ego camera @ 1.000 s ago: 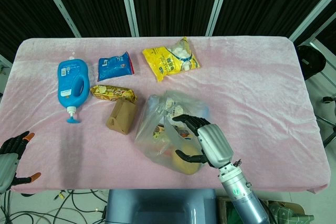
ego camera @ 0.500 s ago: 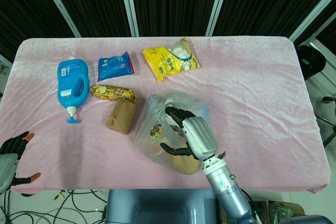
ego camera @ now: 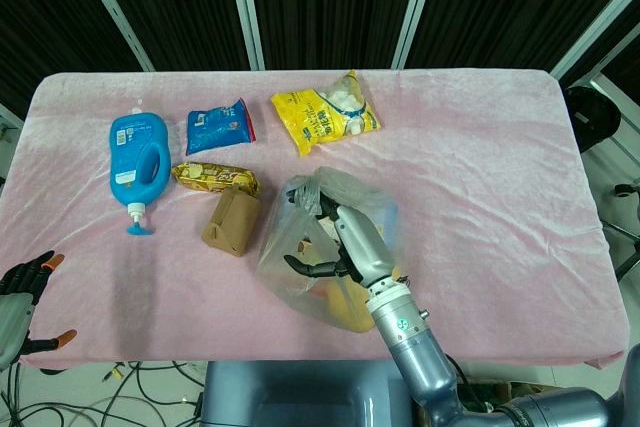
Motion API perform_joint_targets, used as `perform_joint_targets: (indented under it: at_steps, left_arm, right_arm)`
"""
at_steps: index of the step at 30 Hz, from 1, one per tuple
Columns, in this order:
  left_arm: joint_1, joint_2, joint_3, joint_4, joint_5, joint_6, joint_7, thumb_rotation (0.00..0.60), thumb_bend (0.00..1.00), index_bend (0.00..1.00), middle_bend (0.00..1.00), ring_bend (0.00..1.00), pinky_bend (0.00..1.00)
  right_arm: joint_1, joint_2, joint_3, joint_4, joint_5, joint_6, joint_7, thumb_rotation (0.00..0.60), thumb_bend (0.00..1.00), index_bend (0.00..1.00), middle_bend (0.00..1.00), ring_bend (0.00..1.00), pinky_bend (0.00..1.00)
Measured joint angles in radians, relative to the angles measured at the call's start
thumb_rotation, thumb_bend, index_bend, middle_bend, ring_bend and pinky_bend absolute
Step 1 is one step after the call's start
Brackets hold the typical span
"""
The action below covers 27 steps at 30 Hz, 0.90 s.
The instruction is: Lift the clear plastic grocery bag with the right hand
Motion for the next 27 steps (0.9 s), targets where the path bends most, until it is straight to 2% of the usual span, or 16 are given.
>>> perform_joint_targets:
  at_steps: [10,16,18,23,27]
  left_arm:
    - [0.001,-0.001,-0.001,0.001,0.0,0.003,0.0,0.6,0.0,0.0,0.0,0.0,0.0]
    - [0.001,0.0,-0.001,0.0,0.0,0.002,-0.001,0.6,0.0,0.0,0.0,0.0,0.0]
    - [0.001,-0.001,-0.001,0.0,0.0,0.002,0.0,0.6,0.0,0.0,0.0,0.0,0.0]
    - [0.001,-0.001,-0.001,0.0,-0.001,0.002,0.0,0.6,0.0,0.0,0.0,0.0,0.0]
    - [0.001,-0.001,-0.001,0.0,-0.001,0.002,0.0,0.6,0.0,0.0,0.0,0.0,0.0]
  right_arm:
    - [0.046,0.061,0.2,0.0,0.297,-0.148,0.269,0.6,0.18,0.24,0.24,0.26,0.3]
    - [0.043,0.106,0.254,0.0,0.366,-0.217,0.406,0.6,0.18,0.24,0.24,0.26,0.3]
    - [0.041,0.12,0.271,0.0,0.39,-0.234,0.447,0.6,0.18,0.24,0.24,0.27,0.32]
    - [0.037,0.157,0.316,0.0,0.47,-0.257,0.542,0.6,0.19,0.28,0.31,0.36,0.46]
    - [0.046,0.18,0.361,0.0,0.572,-0.253,0.613,0.6,0.19,0.29,0.34,0.4,0.51]
